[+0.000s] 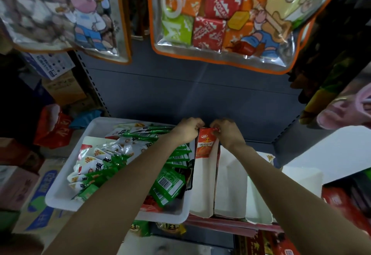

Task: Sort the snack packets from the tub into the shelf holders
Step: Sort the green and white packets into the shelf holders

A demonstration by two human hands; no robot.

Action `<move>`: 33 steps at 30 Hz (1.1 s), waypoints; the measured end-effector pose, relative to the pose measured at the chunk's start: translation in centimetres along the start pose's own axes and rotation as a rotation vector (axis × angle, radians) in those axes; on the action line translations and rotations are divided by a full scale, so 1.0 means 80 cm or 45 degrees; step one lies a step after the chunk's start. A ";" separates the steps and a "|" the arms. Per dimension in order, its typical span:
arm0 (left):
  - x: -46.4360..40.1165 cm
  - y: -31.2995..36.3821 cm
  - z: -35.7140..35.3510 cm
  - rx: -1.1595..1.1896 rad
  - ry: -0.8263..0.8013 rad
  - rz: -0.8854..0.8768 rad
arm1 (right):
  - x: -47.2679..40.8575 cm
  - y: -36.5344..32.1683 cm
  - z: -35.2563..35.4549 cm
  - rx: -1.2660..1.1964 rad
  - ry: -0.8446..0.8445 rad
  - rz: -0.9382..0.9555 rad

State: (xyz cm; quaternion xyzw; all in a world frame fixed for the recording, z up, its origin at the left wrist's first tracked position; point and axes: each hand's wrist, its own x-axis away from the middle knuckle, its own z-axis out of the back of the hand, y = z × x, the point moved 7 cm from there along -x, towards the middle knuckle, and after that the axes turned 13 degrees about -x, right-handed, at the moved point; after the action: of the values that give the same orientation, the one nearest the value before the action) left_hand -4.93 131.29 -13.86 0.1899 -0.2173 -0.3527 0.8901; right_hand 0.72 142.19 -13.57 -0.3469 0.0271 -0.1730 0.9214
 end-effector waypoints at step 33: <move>0.213 -0.385 0.113 -0.088 0.078 0.294 | 0.036 -0.299 -0.268 0.138 -0.284 -0.021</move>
State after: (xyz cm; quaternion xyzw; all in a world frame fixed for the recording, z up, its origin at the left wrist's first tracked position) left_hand -15.22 96.58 -17.12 0.1437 -0.1983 -0.2492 0.9370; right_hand -7.37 110.98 -14.10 -0.3140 -0.0876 -0.1423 0.9346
